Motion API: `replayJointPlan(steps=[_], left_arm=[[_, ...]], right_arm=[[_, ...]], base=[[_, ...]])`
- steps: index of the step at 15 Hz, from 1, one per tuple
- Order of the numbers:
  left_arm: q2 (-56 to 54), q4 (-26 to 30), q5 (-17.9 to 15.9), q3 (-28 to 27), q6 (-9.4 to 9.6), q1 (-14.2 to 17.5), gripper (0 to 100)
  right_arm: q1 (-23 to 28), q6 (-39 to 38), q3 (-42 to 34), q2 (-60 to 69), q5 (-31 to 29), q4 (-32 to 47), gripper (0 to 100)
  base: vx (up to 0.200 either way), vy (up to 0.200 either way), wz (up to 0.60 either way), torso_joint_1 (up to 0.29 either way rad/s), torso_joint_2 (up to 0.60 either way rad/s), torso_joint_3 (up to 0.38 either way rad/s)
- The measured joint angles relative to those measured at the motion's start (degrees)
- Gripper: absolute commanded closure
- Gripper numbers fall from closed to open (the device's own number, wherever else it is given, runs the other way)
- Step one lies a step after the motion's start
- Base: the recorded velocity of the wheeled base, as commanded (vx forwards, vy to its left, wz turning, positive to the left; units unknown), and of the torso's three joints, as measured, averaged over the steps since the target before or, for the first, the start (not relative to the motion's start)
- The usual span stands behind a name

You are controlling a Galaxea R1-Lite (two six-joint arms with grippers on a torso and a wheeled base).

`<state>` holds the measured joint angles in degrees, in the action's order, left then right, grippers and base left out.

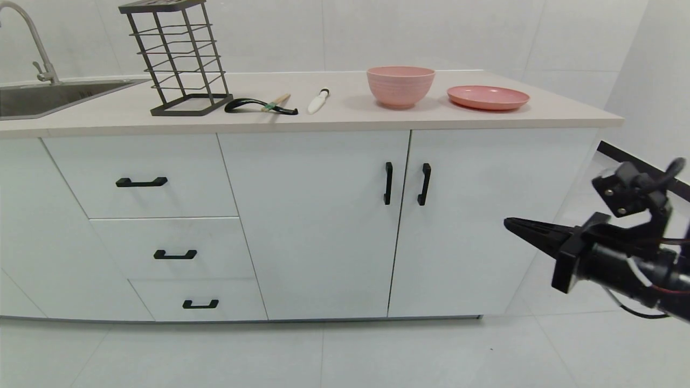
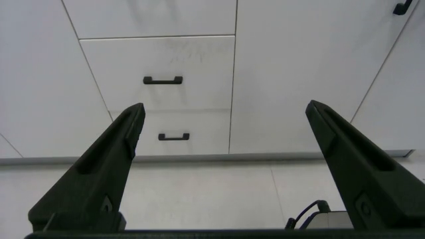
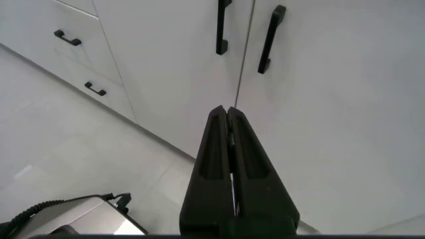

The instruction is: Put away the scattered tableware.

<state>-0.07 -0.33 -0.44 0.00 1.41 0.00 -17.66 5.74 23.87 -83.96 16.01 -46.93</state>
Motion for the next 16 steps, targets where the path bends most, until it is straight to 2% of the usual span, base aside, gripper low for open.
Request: replayJointPlan(steps=[1, 6, 9, 13, 15, 16], left_arm=[[0.00, 0.00, 0.00, 0.00, 0.00, 0.00, 0], [0.00, 0.01, 0.00, 0.00, 0.00, 0.00, 0], [0.00, 0.00, -0.13, 0.00, 0.02, 0.00, 0], [0.00, -0.02, -1.58, 0.00, -0.20, 0.00, 0], [0.00, 0.00, -4.23, 0.02, -0.33, -0.02, 0], [0.00, -0.54, -4.43, 0.00, -0.29, -0.02, 0]], right_arm=[[-0.28, 0.13, 1.51, -3.19, 0.02, -0.83, 0], [-0.61, 0.46, 8.42, -15.30, 0.27, -5.64, 0], [-0.61, 0.44, 11.54, -21.11, 3.58, -8.79, 0], [-0.17, 0.72, 15.81, -28.34, 10.54, -13.78, 0], [0.30, 0.83, 16.98, -30.43, 11.09, -14.48, 0], [0.41, 0.83, 17.09, -30.88, 11.09, -14.54, 0]], base=[[0.000, 0.000, 0.00, 0.000, 0.00, 0.000], [0.000, 0.000, 0.00, 0.000, 0.00, 0.000], [0.000, 0.000, 0.00, 0.000, 0.00, 0.000], [0.000, 0.000, 0.00, 0.000, 0.00, 0.000], [0.000, 0.000, 0.00, 0.000, 0.00, 0.000], [0.000, 0.000, 0.00, 0.000, 0.00, 0.000]])
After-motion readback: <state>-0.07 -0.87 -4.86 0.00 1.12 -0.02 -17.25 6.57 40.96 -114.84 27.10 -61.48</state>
